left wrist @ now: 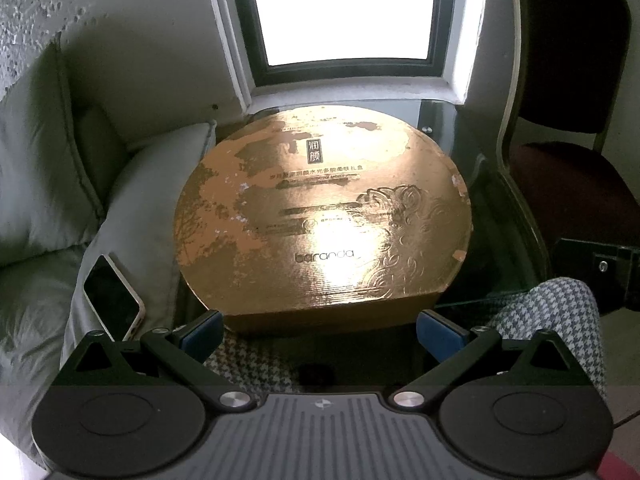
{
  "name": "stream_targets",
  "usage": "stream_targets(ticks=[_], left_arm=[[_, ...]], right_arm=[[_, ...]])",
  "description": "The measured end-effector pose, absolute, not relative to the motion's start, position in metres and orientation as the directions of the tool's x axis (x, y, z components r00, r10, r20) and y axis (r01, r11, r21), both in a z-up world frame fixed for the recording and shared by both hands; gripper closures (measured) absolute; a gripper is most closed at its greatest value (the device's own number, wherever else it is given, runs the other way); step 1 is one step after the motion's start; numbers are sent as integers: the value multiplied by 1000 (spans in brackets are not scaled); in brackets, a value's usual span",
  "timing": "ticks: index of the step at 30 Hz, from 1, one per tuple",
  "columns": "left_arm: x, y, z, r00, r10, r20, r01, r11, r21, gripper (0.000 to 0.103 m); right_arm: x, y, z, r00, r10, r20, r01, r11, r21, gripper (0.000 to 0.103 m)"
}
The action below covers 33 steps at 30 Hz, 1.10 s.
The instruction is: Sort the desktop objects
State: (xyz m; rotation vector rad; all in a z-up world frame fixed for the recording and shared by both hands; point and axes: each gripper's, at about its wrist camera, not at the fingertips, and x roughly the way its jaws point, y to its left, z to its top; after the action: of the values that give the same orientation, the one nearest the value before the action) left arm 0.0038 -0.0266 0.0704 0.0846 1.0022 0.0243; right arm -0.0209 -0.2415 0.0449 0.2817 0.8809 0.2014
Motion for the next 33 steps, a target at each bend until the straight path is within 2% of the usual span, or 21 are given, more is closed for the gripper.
stream_targets(ticks=[33], left_arm=[[7, -23, 62, 529, 43, -847, 20, 998, 63, 1]], right_arm=[[-18, -240, 36, 598, 285, -749, -48, 946, 321, 11]])
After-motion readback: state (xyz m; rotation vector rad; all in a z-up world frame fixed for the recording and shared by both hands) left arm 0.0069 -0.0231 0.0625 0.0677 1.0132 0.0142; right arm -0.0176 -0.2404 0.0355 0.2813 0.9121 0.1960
